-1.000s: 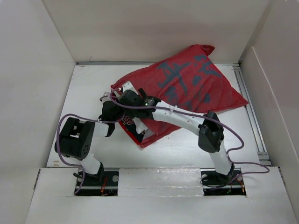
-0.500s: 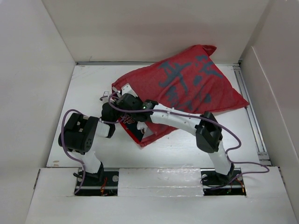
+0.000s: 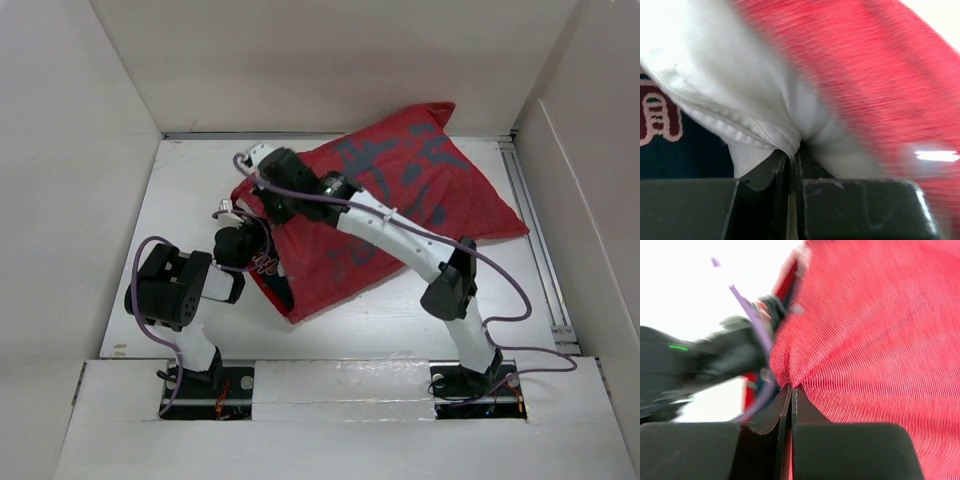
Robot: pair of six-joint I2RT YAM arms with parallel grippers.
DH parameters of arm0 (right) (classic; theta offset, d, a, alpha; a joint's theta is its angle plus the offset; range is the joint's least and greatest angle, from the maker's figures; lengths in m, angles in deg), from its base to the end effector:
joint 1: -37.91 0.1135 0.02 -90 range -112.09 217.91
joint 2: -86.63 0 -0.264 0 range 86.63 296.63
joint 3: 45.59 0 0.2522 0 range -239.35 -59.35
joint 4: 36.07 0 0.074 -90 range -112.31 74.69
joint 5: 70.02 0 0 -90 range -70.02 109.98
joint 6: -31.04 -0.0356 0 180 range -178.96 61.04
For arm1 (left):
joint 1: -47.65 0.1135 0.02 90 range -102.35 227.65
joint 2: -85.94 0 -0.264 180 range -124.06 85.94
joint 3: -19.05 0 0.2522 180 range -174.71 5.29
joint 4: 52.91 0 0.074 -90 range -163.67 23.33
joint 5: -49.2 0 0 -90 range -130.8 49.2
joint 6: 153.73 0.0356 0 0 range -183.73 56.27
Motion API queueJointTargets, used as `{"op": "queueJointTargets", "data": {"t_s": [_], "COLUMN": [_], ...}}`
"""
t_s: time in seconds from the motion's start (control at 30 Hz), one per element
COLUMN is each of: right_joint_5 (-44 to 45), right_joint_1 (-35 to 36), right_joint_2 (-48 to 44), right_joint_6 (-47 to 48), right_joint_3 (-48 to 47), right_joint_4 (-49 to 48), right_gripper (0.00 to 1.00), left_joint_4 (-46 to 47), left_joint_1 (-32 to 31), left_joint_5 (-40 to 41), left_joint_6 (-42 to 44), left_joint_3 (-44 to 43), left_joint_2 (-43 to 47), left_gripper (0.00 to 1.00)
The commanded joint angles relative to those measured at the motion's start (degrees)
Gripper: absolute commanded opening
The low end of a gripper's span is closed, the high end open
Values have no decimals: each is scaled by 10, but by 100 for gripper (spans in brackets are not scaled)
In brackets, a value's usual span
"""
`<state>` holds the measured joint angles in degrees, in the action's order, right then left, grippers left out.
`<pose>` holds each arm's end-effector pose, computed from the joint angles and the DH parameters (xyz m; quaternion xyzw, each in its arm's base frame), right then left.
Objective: Put the pillow into the pillowcase
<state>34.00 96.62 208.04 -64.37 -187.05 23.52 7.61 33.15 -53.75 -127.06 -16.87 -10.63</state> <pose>0.2557 0.4042 0.3562 -0.3562 0.8258 0.1310 0.4171 0.2715 -0.0785 0.1557 -0.2182 0.6734 -0.5030 0.4959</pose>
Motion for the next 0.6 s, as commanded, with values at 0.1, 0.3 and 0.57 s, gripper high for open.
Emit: {"op": "queueJointTargets", "data": {"t_s": [0.1,0.3,0.57], "right_joint_5": [-430,-536,-639], "right_joint_1": [-88,-85,-70], "right_joint_2": [15,19,57], "right_joint_6": [-72,-114,-164], "right_joint_3": [-112,-155,-145], "right_joint_4": [-66,-93,-153], "right_gripper": [0,0,0], "left_joint_4": [308,316,333], "left_joint_1": [-45,-62,-113], "left_joint_5": [-46,-41,-11], "left_joint_6": [3,-12,-29], "left_joint_3": [-10,-46,-114], "left_joint_2": [-33,-86,-150], "left_gripper": [0,0,0]}}
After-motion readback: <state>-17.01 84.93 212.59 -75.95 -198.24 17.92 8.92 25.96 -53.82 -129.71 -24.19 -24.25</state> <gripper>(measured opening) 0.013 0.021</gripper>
